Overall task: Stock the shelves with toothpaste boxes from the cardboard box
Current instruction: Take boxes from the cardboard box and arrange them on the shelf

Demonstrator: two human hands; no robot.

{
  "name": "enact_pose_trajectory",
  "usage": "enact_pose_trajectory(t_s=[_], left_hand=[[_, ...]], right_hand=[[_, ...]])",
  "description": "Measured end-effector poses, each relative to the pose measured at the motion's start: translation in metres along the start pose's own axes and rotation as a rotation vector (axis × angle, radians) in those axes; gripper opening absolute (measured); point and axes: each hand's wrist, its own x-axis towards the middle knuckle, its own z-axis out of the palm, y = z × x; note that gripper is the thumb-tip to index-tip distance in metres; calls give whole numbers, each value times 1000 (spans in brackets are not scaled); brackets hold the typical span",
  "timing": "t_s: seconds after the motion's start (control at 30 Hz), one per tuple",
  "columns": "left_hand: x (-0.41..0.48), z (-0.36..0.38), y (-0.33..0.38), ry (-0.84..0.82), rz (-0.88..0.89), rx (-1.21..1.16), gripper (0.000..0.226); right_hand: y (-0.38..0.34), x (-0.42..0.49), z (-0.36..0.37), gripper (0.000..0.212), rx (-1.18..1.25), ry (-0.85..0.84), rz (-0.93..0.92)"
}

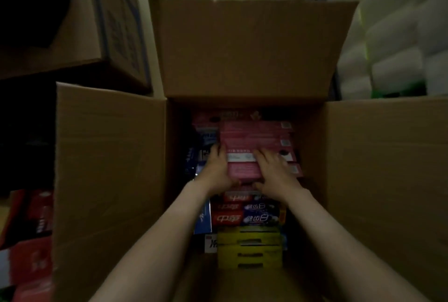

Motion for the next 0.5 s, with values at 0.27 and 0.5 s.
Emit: enact_pose_trajectory(t_s=[0.27, 0.5], left_hand=[[-56, -10, 17, 89, 112, 318, 79], [-233, -158, 116, 230, 178, 184, 91]], right_hand=[[-23, -26, -26, 95, 16, -6, -92], [-143, -154, -185, 106, 146, -60, -221]])
